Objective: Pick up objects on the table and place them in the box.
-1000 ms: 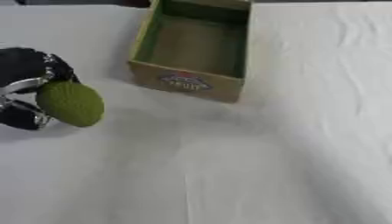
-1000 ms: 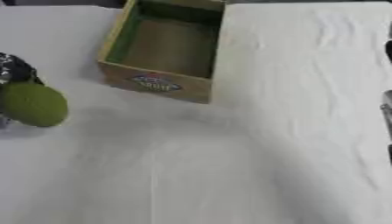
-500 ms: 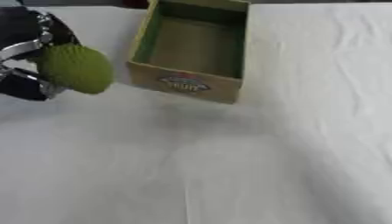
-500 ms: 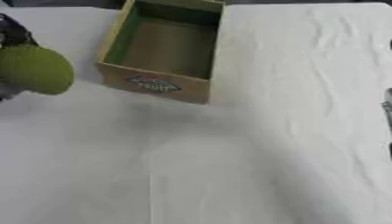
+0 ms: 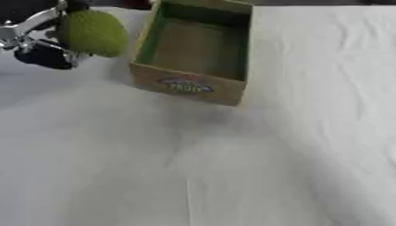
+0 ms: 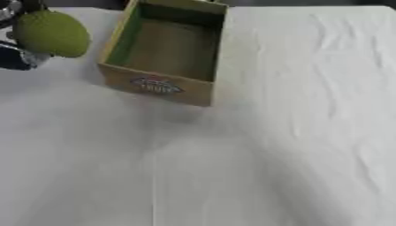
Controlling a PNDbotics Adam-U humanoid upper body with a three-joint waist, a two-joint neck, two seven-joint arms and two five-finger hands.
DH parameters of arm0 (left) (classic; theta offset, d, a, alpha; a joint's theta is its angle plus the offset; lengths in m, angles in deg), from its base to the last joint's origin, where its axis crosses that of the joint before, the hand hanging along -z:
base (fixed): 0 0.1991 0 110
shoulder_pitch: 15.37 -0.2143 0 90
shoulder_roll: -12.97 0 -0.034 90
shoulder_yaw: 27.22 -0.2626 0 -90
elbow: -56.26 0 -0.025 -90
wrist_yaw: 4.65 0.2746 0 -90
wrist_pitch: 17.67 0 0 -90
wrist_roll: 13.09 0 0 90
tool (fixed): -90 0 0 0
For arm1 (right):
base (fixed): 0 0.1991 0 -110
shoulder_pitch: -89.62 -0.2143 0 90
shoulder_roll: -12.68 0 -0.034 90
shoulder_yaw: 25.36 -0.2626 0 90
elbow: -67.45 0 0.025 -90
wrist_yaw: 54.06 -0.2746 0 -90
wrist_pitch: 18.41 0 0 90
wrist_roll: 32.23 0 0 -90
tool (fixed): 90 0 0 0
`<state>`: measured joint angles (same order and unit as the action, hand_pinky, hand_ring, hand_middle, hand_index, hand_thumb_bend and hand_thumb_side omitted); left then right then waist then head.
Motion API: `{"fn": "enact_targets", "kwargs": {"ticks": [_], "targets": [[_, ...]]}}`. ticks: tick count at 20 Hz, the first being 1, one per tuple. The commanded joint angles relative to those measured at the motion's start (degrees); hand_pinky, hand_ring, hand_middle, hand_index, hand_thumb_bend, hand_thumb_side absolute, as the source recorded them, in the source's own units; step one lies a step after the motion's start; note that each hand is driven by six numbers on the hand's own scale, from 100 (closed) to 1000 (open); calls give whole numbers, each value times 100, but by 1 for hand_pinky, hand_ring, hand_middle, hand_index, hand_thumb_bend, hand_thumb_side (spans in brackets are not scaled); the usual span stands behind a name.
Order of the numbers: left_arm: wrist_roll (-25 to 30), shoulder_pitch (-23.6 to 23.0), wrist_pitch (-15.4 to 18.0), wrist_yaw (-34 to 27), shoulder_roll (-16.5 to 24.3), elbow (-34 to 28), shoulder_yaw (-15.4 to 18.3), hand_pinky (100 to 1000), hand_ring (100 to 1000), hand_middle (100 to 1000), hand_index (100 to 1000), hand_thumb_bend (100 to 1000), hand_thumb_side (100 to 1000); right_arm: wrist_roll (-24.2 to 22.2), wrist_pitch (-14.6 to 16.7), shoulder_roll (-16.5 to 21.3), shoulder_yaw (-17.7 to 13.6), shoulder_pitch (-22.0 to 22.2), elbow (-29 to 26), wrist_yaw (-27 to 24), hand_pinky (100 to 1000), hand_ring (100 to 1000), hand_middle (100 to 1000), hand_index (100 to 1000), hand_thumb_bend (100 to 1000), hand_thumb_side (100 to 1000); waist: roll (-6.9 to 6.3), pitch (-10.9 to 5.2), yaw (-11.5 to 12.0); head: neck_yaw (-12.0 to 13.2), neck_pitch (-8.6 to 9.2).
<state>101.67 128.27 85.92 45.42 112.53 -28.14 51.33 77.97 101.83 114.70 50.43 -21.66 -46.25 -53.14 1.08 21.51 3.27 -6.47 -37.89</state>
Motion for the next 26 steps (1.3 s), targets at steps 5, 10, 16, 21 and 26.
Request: {"fn": "enact_targets", "kwargs": {"ticks": [5, 10, 16, 21, 26], "targets": [[-511, 677, -324, 487, -209, 485, 632, 479, 508, 408, 604, 100, 165, -298, 103, 8, 352, -638, -90, -238, 781, 701, 515, 749, 100, 347, 102, -48, -508, 618, 228], [-909, 853, -509, 885, -350, 760, 849, 464, 497, 397, 594, 100, 154, -665, 6, -171, 604, -854, -90, -405, 788, 709, 513, 751, 100, 391, 87, -13, -810, 853, 205], [-1448, 994, -546, 1390, -512, 957, 939, 455, 489, 386, 587, 100, 146, -800, -66, -327, 610, -932, -90, -654, 792, 713, 512, 752, 100, 427, 73, 8, -1014, 1100, 261], [-1902, 1102, -438, 1454, -587, 1267, 991, 449, 484, 379, 587, 100, 165, -1030, -116, -482, 820, -1123, -90, -855, 797, 721, 510, 754, 100, 467, 20, 40, -1314, 1439, 305], [-2348, 1214, -171, 1424, -619, 1579, 972, 447, 483, 378, 586, 100, 149, -1245, -162, -590, 929, -1261, -90, -1009, 803, 728, 509, 757, 100, 470, -55, 115, -1562, 1705, 333]]}}
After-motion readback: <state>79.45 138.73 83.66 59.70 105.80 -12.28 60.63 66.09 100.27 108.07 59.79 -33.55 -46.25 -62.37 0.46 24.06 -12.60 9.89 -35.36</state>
